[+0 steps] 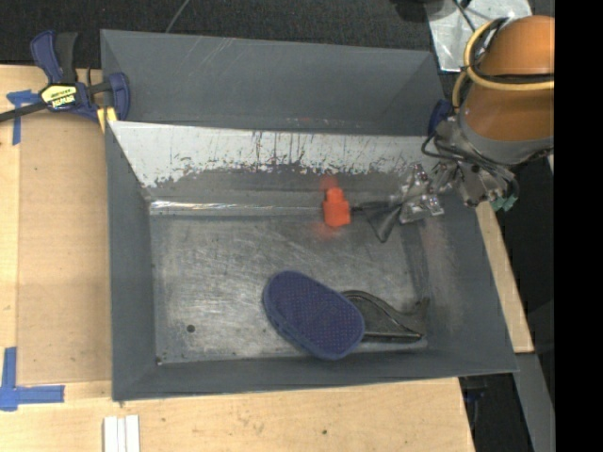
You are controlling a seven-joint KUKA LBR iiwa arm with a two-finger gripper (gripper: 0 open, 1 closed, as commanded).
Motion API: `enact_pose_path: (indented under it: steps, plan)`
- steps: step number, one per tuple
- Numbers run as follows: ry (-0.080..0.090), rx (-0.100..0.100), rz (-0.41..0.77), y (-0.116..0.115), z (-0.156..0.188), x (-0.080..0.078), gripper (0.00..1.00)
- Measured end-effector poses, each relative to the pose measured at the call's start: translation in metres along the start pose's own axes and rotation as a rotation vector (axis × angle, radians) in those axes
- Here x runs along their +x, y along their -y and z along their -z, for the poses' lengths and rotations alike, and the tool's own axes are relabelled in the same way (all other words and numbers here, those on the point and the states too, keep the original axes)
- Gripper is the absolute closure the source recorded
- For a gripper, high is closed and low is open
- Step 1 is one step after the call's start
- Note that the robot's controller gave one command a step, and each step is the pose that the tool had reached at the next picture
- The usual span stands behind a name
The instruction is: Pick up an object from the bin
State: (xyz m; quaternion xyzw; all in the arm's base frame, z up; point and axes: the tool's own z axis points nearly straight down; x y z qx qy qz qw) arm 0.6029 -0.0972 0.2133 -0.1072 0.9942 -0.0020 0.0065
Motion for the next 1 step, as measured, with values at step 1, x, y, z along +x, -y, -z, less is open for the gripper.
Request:
enact_pose_path:
  steps: [1]
  plan:
    - [0.002,-0.005,0.101,-0.0741,0.0785,-0.0353,1.00]
